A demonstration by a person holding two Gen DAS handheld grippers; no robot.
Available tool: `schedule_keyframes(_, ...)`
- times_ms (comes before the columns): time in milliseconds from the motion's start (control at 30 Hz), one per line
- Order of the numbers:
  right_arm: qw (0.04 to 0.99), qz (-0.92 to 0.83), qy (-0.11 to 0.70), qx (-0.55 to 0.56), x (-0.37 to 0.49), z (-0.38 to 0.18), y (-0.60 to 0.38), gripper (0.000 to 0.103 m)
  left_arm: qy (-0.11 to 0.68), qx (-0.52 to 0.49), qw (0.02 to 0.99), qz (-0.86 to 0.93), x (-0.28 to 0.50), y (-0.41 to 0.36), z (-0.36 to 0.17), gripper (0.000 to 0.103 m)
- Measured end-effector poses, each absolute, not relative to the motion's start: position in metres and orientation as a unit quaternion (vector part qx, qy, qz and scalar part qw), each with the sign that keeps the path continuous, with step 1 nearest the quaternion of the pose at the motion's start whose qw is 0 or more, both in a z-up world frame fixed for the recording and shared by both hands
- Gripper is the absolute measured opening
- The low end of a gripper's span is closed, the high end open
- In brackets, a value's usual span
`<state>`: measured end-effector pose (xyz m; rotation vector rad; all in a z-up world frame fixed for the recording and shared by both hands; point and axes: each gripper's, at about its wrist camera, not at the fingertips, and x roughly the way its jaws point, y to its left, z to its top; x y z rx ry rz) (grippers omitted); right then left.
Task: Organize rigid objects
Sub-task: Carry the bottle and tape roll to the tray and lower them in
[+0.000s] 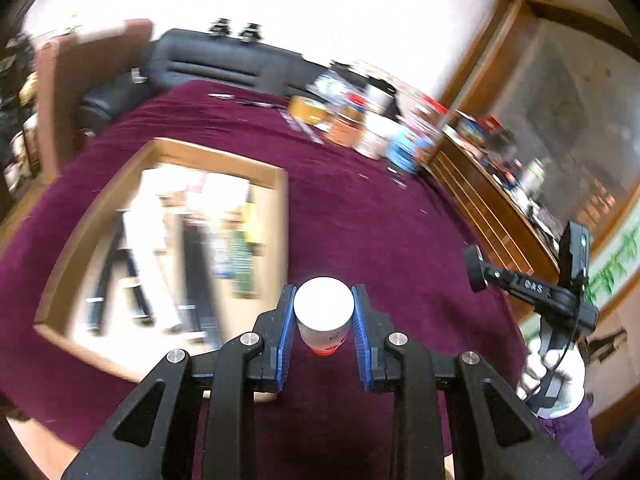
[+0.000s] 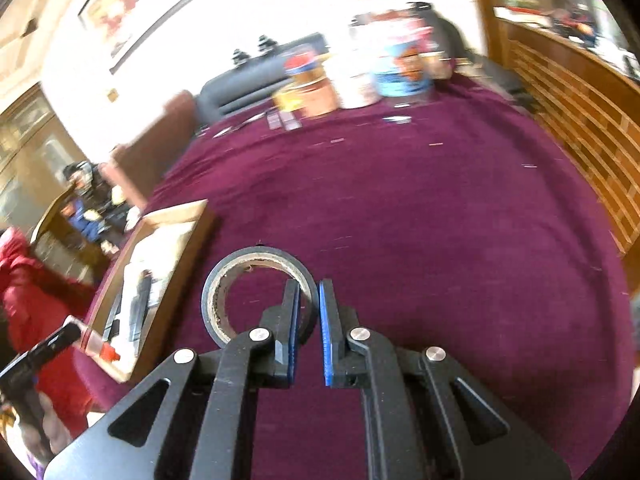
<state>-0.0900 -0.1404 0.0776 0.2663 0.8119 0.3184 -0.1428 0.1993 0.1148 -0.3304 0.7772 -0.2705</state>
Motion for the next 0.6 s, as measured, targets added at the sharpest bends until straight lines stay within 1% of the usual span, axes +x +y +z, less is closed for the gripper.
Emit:
schedule_keyframes(100,0.886,0.196,0.402,0.123,-0.085,0.074,-0.101,0.007,0.384,-0.178,0.901,-0.097,-0.146,0.238,0.111,0.023)
schedule_keyframes(233,0.87,0.246,0.416,0.099,-0.084,0.069,-0.044,0.007,0.409,-0.185,0.891,-0.059,-0.145,0.27,0.092,0.023)
schedule_keyframes(400,0.852,0.287,0.432,0.068,-0.088,0.057,0.013,0.007,0.428,-0.213,0.876,-0.068,-0.14,0.288,0.073,0.023)
schedule_keyframes(600,0.838,0.312,0.447,0.034,-0.092,0.047,0.061,0.007,0.453,-0.222,0.861,-0.061,-0.124,0.301,0.056,0.023)
